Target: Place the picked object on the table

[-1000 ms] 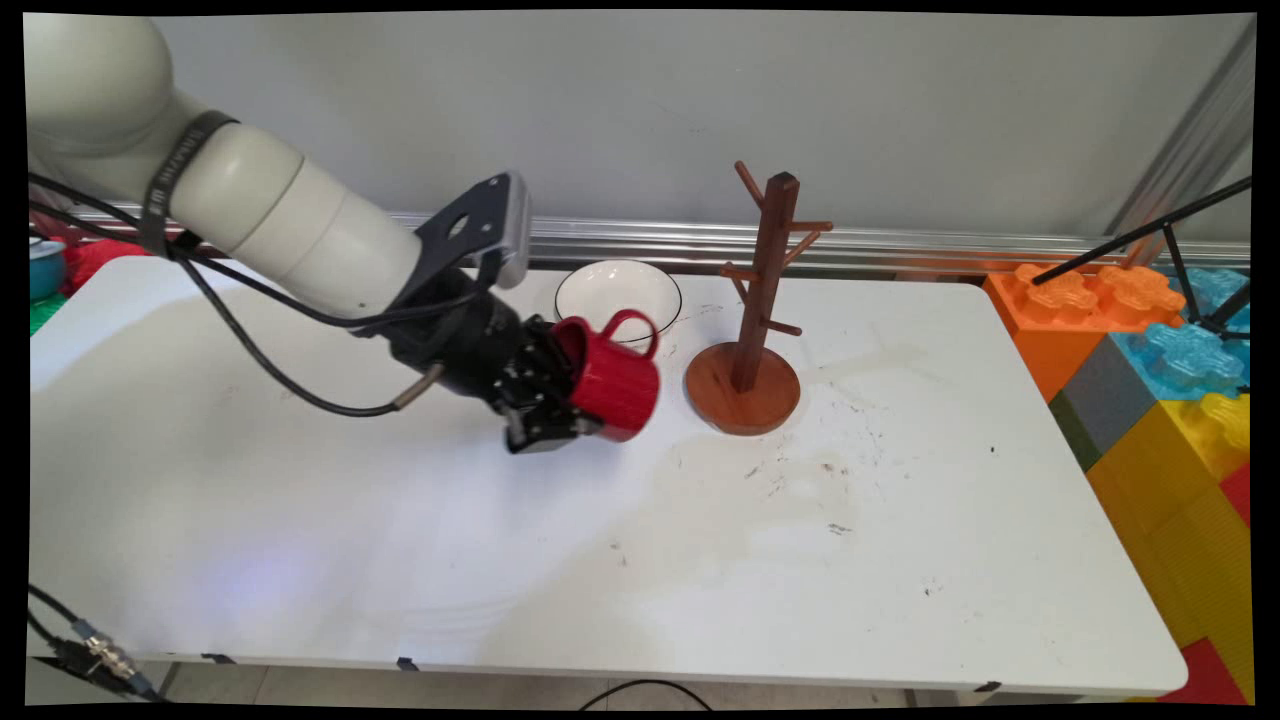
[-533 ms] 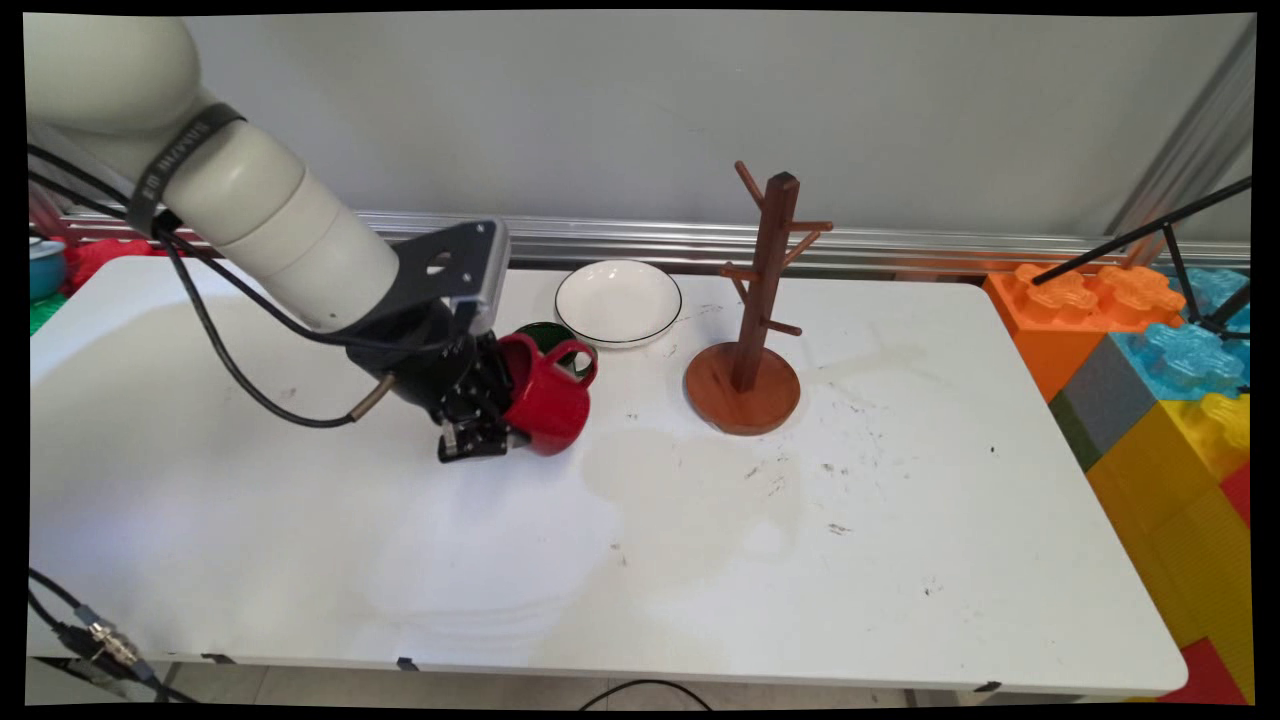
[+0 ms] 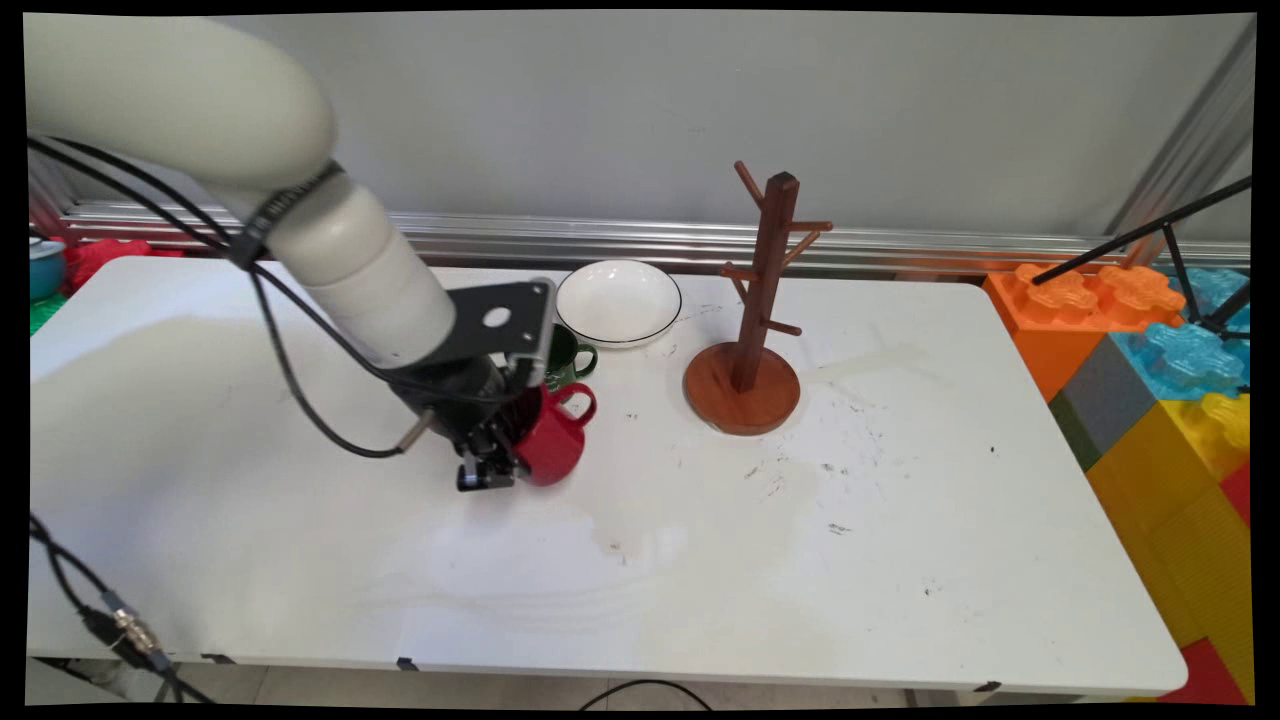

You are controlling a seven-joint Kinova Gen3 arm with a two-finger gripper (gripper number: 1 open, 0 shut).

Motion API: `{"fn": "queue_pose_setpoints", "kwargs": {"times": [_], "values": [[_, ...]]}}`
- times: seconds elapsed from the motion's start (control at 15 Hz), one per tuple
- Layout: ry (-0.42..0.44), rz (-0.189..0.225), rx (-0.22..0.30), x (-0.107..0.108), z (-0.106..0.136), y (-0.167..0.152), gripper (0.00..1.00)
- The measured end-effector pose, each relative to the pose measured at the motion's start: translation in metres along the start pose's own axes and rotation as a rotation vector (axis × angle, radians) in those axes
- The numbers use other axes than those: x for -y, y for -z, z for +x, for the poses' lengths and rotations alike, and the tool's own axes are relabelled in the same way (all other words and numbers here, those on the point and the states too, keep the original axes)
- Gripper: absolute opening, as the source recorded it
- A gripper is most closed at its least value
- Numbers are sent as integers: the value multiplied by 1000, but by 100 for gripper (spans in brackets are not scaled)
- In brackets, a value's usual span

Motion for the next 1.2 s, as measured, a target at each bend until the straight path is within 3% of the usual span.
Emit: {"fn": "queue_pose_setpoints", "kwargs": {"times": [0.47, 1.0, 1.07, 1.2], "values": [[16, -14, 48, 4, 33, -37, 0], [28, -14, 69, 11, 55, -63, 0], [31, -14, 72, 11, 56, -64, 100], [32, -15, 73, 12, 57, -66, 100]]}}
